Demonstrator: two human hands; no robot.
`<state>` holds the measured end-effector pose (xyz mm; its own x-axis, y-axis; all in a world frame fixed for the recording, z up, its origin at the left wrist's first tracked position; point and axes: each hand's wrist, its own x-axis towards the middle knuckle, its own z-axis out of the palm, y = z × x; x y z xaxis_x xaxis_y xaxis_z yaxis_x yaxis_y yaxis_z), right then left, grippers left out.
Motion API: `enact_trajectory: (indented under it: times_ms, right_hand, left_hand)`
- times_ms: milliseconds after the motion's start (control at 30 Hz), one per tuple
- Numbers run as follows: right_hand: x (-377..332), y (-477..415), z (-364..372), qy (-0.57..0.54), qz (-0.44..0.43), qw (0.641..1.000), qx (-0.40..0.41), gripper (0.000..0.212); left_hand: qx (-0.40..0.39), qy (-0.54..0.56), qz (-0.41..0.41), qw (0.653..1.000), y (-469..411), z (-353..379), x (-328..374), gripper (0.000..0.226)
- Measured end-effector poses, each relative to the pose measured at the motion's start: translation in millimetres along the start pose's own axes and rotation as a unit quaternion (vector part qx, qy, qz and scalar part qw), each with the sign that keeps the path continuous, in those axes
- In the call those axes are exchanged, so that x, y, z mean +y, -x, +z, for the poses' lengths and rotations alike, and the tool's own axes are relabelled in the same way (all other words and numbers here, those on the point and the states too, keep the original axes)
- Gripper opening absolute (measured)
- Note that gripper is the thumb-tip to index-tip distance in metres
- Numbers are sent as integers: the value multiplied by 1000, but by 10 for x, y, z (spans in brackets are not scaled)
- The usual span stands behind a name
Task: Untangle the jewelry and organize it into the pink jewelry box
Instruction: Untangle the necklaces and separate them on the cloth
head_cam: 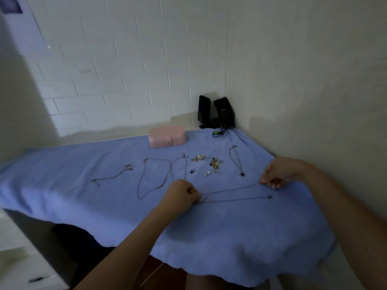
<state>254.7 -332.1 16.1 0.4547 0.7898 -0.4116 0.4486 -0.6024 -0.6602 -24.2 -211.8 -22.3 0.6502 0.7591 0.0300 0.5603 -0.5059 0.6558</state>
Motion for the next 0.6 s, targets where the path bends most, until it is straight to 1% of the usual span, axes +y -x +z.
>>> enact_trajectory:
  times_ms: [67,133,167,233,300,367,467,533,600]
  right_hand:
    - [-81,-68,13,32,-4,999,10,17]
    - [-193,-130,17,91,-3,996,8,11]
    - [-266,-153,17,128,-2,992,12,12]
    - [-450,-199,13,195,-3,980,28,24]
    - [-659,-255,12,221,-20,974,41,36]
    - [-882,-358,26,208,-57,975,54,41]
    - [-1232,-593,88,184,-137,971,73,41]
    - [-1504,-736,170,193,-194,958,84,39]
    - [-1768,-912,275,206,-251,941,92,43]
  left_hand:
    - [-2,-4,7,1000,-21,-25,-16,18]
    - [-15,-6,5,1000,-47,-83,-39,18]
    - [-22,-8,2,1000,-67,-121,-55,19]
    - [-29,-13,-5,999,-126,-221,-95,23]
    - [-24,-7,-12,1000,-215,-343,-138,26]
    - [-9,-1,-19,1000,-329,-489,-186,24]
    - [23,1,-32,999,-528,-725,-291,26]
    - [69,-14,-44,997,-686,-895,-434,23]
    - [116,-41,-65,990,-833,-1073,-655,19]
